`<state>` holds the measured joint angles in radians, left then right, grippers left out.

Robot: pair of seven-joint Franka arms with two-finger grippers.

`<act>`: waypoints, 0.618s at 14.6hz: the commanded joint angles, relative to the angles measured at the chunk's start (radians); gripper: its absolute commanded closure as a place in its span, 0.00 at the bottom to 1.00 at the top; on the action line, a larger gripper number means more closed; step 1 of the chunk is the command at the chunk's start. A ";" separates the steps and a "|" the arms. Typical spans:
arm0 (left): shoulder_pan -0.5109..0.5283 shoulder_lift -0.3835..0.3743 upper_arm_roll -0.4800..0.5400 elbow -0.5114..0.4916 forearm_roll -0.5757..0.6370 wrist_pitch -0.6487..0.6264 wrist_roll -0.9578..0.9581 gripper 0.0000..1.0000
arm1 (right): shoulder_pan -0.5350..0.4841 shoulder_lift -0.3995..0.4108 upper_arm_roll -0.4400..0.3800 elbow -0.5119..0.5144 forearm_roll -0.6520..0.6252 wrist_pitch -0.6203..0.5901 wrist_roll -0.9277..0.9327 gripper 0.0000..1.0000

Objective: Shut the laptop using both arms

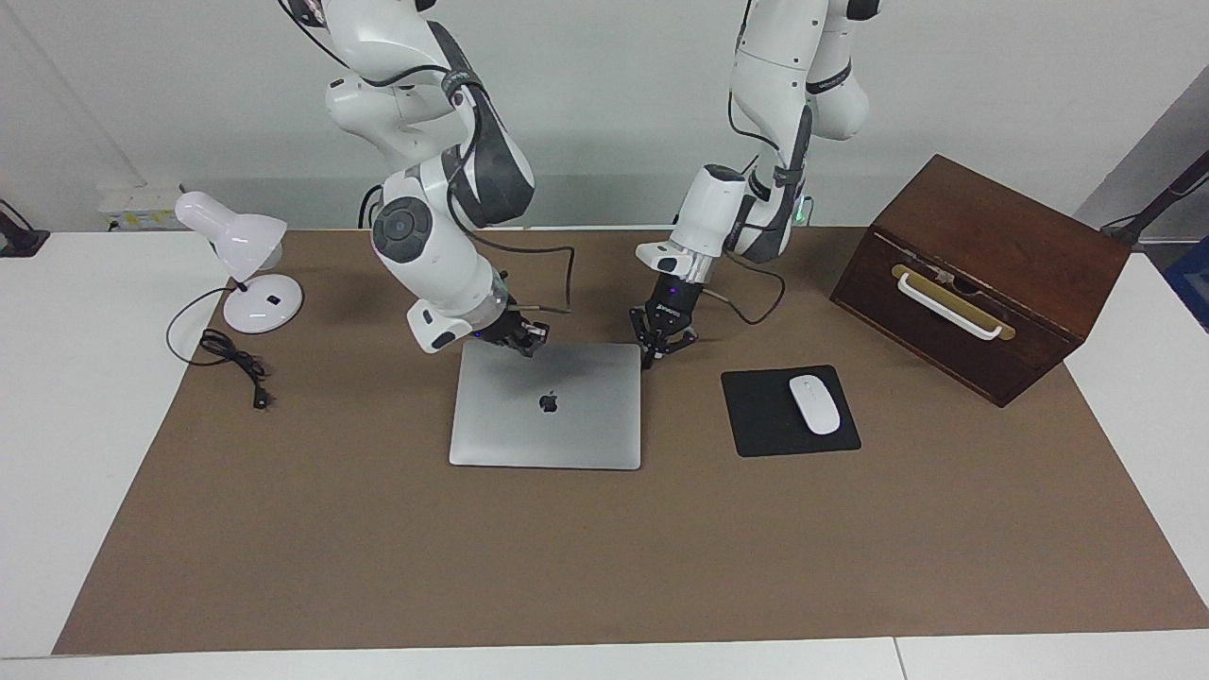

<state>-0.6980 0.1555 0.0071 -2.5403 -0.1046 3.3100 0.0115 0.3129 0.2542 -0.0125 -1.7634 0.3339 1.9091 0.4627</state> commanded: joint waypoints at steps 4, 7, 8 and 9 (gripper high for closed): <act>0.064 -0.295 0.002 -0.003 -0.007 -0.494 0.001 1.00 | -0.090 -0.067 0.003 0.036 -0.154 -0.082 -0.180 1.00; 0.116 -0.367 0.004 0.070 -0.007 -0.760 -0.001 1.00 | -0.178 -0.118 0.003 0.021 -0.196 -0.110 -0.333 0.98; 0.147 -0.390 0.004 0.098 -0.006 -0.849 -0.001 1.00 | -0.211 -0.128 0.003 0.021 -0.196 -0.123 -0.373 0.95; 0.179 -0.415 0.002 0.130 -0.001 -0.936 0.001 1.00 | -0.230 -0.136 0.003 0.019 -0.196 -0.131 -0.398 0.94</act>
<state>-0.5746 -0.2106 0.0152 -2.4623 -0.1047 2.5268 0.0114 0.1339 0.1494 -0.0189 -1.7238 0.1544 1.7952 0.1344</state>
